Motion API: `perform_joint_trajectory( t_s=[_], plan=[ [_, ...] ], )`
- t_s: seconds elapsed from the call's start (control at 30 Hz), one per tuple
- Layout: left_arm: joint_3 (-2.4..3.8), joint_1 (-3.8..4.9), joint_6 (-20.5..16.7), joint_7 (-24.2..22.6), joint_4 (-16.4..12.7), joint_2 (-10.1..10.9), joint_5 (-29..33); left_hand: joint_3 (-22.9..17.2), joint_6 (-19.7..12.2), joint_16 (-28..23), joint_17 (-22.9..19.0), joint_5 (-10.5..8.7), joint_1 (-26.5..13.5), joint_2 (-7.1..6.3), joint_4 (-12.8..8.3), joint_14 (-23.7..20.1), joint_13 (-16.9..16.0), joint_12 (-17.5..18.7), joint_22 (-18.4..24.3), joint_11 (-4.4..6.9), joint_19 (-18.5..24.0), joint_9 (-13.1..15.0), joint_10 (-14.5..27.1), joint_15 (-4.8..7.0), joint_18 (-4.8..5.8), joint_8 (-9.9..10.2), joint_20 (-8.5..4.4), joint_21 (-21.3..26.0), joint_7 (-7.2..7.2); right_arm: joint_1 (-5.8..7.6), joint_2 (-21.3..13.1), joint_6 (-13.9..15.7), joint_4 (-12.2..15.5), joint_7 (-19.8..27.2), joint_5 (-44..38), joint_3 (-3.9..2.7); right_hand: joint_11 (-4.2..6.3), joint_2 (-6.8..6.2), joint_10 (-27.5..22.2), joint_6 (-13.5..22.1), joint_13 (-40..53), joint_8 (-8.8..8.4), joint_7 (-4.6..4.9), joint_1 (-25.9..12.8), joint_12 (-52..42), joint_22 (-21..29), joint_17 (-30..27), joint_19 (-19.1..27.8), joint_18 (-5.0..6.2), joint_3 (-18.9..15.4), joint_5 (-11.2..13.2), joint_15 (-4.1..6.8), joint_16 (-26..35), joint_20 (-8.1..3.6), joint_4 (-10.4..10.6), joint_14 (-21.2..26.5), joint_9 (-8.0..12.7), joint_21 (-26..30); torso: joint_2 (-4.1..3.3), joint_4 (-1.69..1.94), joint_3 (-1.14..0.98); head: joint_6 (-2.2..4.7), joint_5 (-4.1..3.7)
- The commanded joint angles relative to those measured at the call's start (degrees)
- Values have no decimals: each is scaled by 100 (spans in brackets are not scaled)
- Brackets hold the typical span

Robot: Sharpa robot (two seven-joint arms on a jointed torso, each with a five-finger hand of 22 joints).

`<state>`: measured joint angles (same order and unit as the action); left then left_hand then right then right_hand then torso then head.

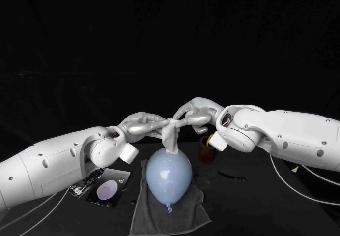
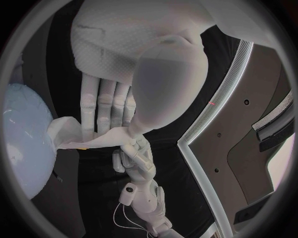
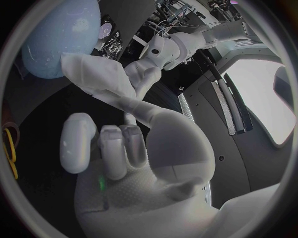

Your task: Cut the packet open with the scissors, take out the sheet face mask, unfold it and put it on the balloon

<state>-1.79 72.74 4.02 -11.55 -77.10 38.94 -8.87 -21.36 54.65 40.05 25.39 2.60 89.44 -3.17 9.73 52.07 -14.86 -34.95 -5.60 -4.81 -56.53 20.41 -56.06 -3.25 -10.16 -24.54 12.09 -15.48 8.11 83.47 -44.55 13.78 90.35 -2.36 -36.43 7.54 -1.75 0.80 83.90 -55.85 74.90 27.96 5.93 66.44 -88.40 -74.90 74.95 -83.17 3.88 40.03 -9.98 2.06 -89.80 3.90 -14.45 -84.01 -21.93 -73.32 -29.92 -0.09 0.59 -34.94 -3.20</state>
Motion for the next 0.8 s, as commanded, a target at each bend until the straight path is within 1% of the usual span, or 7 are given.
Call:
perform_joint_trajectory(
  t_s=[0.03,0.23,0.33,0.47,0.53,0.67,0.8],
  plan=[
    [8,5,-152,-124,-14,-6,12,-405,89,-32,-31,28,8,-76,-451,91,11,24,-34,11,-1,51,-89,18,-8,-46,-42,-78,12,2,8,-121,-14,-27,-83,1,50,-51,536,-22,1407,22,-2,-1,-22,-1032,1505,3,-30,31,-32,39,-20,-23,3,-599,1,-7,1,-1,1,-11,12],
    [8,5,-179,-152,-38,18,78,-522,172,-71,-87,20,-79,-130,-602,178,27,15,-106,40,42,75,-164,45,1,-59,-65,-195,-7,2,15,-90,-64,-39,-81,9,37,-96,507,39,1368,10,16,-40,32,-1022,1505,19,-24,3,-48,33,-20,-22,32,-599,-13,26,-2,0,3,-6,16],
    [8,5,-211,-175,-52,35,112,-573,192,-91,-109,24,-97,-159,-681,197,31,14,-141,46,68,85,-174,53,7,-54,-74,-249,-10,1,16,-70,-79,-38,-67,12,9,-161,472,148,1322,-29,49,-80,97,-1011,1505,34,-20,-101,46,10,-20,-9,68,-599,-24,58,-4,1,1,-12,18],
    [8,5,-309,-234,-71,60,199,-616,212,-107,-128,22,-123,-173,-749,216,33,11,-180,50,92,98,-180,59,13,-48,-81,-310,-11,-1,12,-70,-91,-44,-45,18,-59,-228,408,399,1241,-196,126,-67,212,-994,1505,58,-14,-327,211,-48,-20,37,121,-599,0,111,-2,2,2,-10,22],
    [8,5,-342,-255,-79,67,224,-640,222,-114,-138,19,-137,-176,-789,228,34,8,-207,51,105,107,-183,62,15,-44,-88,-351,-13,-3,7,-90,-89,-54,-30,21,-92,-290,387,483,1218,-294,161,-65,246,-986,1505,67,-11,-446,334,-79,-20,66,138,-599,29,131,-1,-2,3,-6,21],
    [8,4,-365,-278,-101,79,252,-670,229,-116,-153,17,-177,-157,-846,270,36,3,-268,37,110,123,-195,64,15,-31,-107,-448,-4,-10,-2,-144,-84,-82,-5,29,-112,-334,375,519,1205,-361,183,-32,266,-981,1505,73,-8,-514,392,-97,-20,85,127,-599,50,145,-2,-3,4,-11,17],
    [8,3,-371,-294,-128,91,295,-694,206,-112,-161,16,-217,-99,-877,300,36,-7,-331,16,109,146,-198,57,14,-17,-127,-551,14,-29,-10,-231,-81,-109,64,40,-126,-383,366,518,1195,-405,197,-15,280,-975,1505,82,-3,-577,425,-111,-20,100,118,-599,64,166,-3,2,4,0,12]
  ],
)
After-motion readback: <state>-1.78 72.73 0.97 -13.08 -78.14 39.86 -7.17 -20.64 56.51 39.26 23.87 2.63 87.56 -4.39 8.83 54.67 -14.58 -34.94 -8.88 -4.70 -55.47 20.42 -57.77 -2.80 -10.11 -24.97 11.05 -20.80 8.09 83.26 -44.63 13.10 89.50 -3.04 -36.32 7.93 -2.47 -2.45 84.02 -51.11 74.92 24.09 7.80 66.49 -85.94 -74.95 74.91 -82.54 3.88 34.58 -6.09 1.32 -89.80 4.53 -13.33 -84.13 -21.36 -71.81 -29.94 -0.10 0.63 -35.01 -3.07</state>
